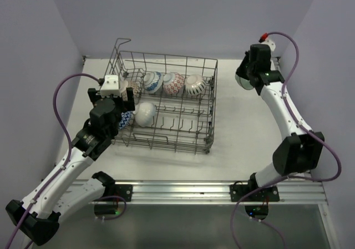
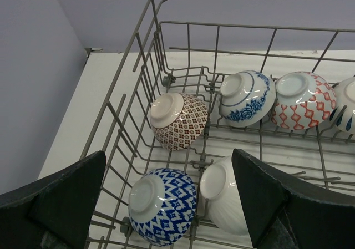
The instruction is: Unload the bowls from the dish rack
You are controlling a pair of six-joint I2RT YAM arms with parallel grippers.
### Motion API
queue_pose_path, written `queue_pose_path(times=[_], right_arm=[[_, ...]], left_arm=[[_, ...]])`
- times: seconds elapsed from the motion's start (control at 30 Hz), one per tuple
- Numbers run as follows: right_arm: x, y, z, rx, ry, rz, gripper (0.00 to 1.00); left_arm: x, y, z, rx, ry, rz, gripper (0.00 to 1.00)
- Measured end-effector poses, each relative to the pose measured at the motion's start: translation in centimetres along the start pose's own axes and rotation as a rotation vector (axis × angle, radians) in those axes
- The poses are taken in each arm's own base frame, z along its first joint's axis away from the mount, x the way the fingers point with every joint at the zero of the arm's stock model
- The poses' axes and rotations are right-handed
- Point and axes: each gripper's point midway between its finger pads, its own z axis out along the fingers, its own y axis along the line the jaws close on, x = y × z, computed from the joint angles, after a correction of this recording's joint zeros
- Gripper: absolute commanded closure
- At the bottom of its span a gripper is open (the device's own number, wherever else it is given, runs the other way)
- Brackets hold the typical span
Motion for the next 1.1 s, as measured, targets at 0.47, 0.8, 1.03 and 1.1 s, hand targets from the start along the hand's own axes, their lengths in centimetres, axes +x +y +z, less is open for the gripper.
queue_pose_path(times=[0.47,0.8,1.03,1.1], right_arm=[[6.9,-4.1,15.2,0.229,0.339,-0.21,1.0],[8.6,-6.2,17.6,0.295,0.431,-0.33,1.0],[10.4,-8.1,17.8,0.345,0.493,-0.403,0.96],[10.4,-8.2,17.8,0.345,0.497,-0.41,0.87]], left_arm=[[0.0,0.4,0.0,-0.023,-0.001,0.001,0.0],[0.3,0.2,0.2,-0.019,0.008,0.007,0.0],[0.4,0.0,0.3,-0.014,0.012,0.01,0.0],[0.4,0.0,0.3,-0.012,0.013,0.011,0.0]])
